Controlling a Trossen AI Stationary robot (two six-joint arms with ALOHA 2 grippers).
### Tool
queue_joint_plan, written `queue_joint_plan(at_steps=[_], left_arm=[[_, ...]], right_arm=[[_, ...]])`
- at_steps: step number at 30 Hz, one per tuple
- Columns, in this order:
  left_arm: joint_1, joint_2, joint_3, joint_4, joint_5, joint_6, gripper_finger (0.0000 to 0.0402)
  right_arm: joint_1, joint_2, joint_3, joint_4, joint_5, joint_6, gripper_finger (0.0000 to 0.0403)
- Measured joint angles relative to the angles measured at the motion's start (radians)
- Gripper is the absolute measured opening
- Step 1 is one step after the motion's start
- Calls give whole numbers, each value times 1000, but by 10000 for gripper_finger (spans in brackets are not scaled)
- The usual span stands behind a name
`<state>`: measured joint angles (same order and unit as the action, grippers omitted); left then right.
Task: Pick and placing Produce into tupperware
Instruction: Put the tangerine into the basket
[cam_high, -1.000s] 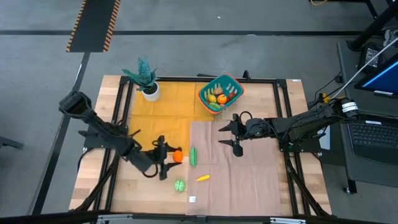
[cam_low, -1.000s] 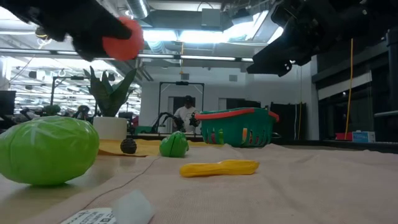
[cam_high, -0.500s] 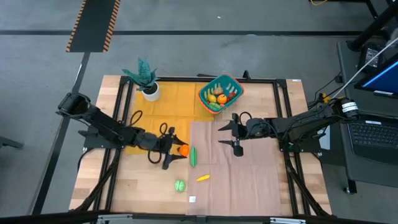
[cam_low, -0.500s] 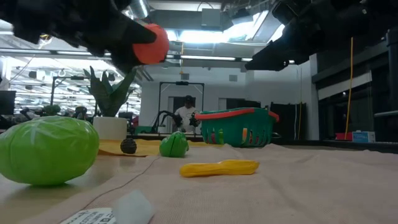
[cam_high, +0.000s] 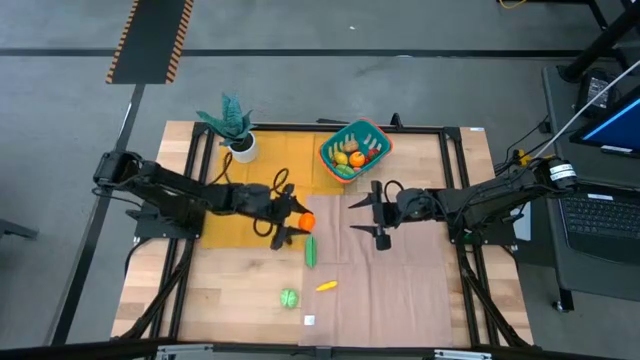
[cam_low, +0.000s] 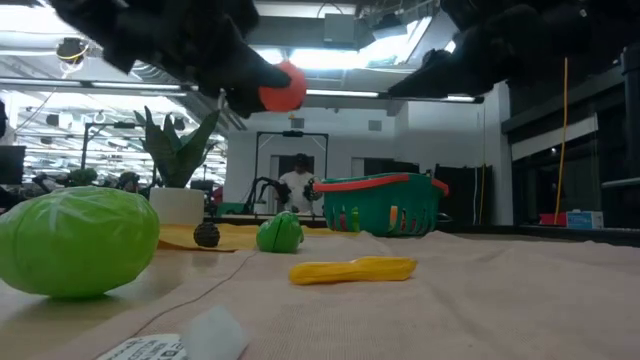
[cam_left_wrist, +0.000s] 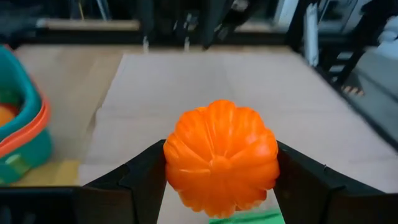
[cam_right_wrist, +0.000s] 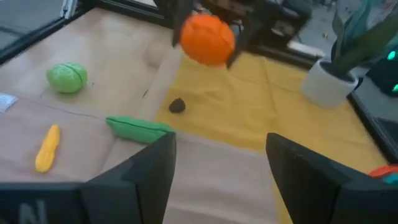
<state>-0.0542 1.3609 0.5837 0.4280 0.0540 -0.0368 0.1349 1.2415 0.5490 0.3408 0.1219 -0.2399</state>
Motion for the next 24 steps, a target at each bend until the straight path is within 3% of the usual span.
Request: queue_joint_plan(at_steps=[4, 10, 18, 24], left_arm=[[33, 18, 81, -168, 15, 41, 237], [84, 70, 180, -288, 110, 97, 237], [145, 136, 269, -352, 197, 125, 237], [158, 206, 336, -383, 223, 166, 237]], right_arm=[[0, 0, 21, -1, 1, -84, 249], [0, 0, 44, -19, 2, -270, 249], [1, -1, 44, 0, 3, -349, 251], [6, 9, 45, 42, 0, -398, 275]])
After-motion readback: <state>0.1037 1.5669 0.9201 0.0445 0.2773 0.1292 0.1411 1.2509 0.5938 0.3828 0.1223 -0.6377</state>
